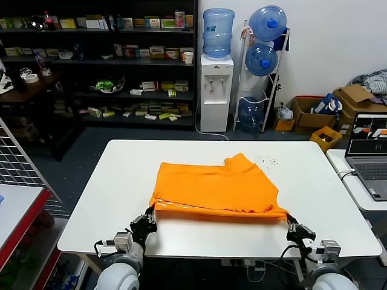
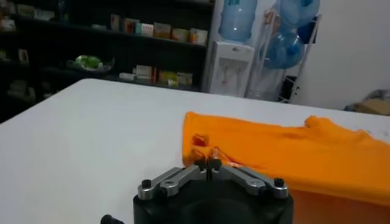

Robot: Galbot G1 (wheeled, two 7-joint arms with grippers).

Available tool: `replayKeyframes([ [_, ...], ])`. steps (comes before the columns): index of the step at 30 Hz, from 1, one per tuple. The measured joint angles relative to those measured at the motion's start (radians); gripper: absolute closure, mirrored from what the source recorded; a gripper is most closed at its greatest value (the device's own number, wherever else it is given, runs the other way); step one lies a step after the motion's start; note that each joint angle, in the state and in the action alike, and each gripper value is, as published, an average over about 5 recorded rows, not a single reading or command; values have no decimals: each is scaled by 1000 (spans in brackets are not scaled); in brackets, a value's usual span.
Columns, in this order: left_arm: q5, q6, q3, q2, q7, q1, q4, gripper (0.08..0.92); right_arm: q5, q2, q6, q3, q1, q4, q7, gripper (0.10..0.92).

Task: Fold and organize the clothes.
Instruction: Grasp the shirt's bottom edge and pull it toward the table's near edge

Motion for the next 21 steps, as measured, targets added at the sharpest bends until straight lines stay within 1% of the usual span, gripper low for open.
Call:
replayKeyframes([
  [5, -6, -5, -22, 28, -1, 74, -81, 897, -7, 2, 1, 4, -73, 48, 10, 901],
  [11, 7, -25, -25, 35, 2, 177, -138, 897, -30, 14, 5, 10, -159, 88, 26, 896],
  [13, 17, -32, -24, 35, 4, 209, -149, 883, -39, 17, 8, 15, -185, 97, 32, 870],
  [15, 27, -36, -25, 35, 7, 239, -159, 851, -49, 19, 12, 20, -206, 105, 36, 819],
  [21, 48, -48, -41, 45, 17, 294, -182, 684, -79, 22, 30, 41, -241, 127, 42, 645],
])
